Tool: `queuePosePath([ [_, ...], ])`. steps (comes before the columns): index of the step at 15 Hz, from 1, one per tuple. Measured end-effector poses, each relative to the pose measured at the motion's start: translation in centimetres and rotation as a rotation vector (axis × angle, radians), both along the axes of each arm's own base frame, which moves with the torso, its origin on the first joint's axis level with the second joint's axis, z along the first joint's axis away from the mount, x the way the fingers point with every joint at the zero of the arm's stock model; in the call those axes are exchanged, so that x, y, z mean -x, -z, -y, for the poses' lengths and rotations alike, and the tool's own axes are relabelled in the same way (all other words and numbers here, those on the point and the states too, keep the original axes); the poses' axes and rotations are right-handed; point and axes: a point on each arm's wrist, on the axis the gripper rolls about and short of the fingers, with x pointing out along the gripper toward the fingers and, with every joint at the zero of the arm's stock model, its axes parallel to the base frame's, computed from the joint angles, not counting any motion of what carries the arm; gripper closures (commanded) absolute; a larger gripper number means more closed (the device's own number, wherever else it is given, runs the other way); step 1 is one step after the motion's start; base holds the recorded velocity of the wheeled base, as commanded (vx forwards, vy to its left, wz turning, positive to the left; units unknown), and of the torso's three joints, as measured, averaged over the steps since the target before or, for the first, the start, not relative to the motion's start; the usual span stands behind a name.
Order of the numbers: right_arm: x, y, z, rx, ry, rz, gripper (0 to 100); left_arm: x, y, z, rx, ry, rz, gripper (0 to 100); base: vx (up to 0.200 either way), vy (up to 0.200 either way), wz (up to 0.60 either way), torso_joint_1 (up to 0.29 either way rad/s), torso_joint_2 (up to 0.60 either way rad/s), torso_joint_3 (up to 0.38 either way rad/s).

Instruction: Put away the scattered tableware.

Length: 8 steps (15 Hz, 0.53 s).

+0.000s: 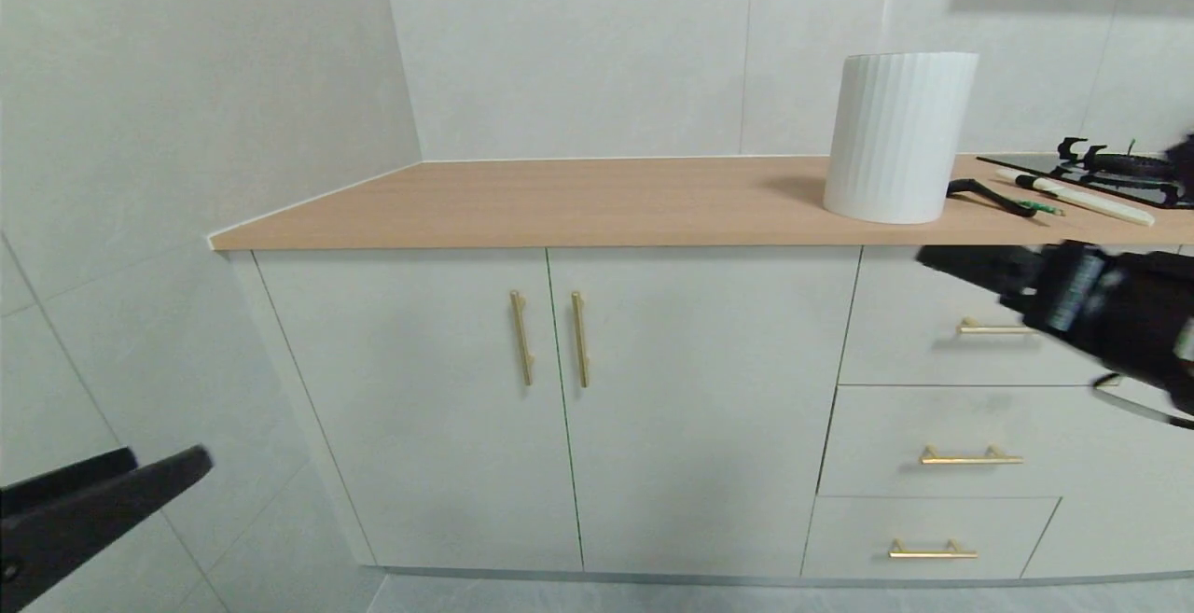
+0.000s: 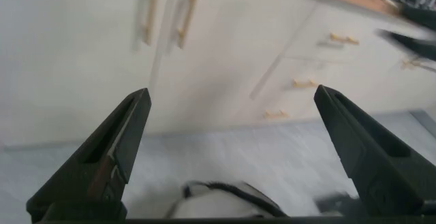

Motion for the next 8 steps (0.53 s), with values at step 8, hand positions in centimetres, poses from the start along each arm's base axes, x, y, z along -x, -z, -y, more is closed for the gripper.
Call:
queuePosePath([
  [8,19.9,5.2,9.0,0.346,0.317,0.307,0,9.5,6.0,-3.0,-0.127,-0.185,0.256,0,0.0,0.0,0.0,0.0,0.0,0.0],
])
